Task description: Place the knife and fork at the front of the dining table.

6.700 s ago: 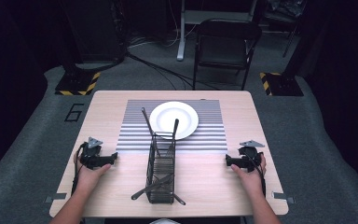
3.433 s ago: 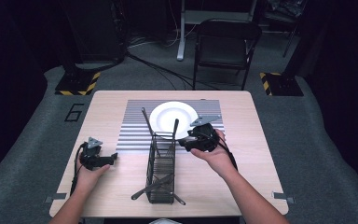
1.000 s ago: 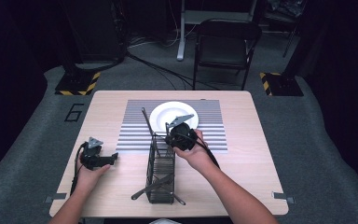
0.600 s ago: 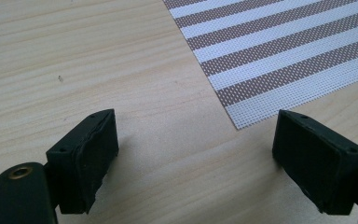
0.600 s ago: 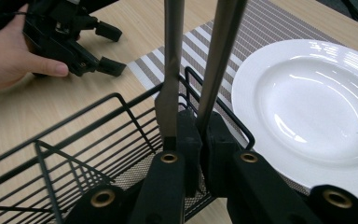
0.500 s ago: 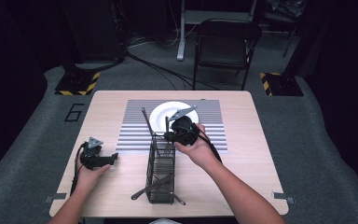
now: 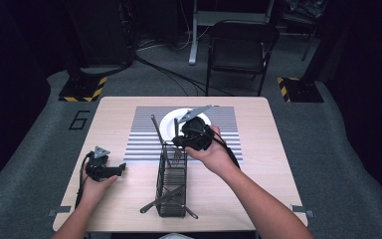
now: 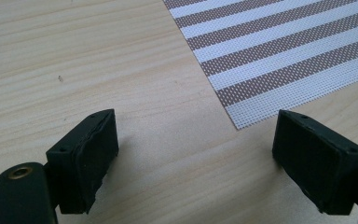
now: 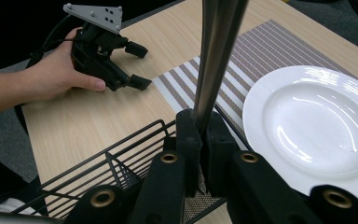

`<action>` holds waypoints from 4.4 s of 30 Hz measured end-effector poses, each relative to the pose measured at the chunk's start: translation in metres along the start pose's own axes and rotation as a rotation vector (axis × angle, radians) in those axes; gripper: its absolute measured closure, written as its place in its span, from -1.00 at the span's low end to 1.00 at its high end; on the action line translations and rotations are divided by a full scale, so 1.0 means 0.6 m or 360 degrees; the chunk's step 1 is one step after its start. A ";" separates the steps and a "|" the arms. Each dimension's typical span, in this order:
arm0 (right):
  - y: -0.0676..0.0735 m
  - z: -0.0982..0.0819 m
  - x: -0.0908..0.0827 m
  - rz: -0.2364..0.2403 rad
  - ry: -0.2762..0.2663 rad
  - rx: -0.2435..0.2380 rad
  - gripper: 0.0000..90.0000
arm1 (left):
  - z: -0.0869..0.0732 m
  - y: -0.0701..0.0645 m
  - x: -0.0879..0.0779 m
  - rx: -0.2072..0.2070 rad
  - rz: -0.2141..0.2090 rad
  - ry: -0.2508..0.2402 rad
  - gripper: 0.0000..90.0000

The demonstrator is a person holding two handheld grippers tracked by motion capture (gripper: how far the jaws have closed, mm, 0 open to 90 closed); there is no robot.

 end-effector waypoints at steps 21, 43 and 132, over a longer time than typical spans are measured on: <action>-0.040 -0.001 -0.067 -0.0060 -0.0056 0.0059 0.93 | 0.000 0.000 0.000 0.0001 0.0000 0.0001 -0.68; -0.103 -0.065 -0.083 -0.0210 0.0014 0.0170 0.93 | 0.000 0.000 0.000 0.0001 0.0000 0.0001 -0.68; -0.300 -0.276 0.067 -0.0466 0.0181 0.0867 0.87 | 0.000 0.000 0.000 0.0002 0.0000 0.0002 -0.68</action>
Point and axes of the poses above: each handheld gripper's, and its own axes: x roughly forward along the jaws, z roughly out of its top, y roughly to its left, the point moved 8 cm from there along x, roughly forward along the jaws, and after that the axes turned 12 degrees about -x, right-handed, at the moved point
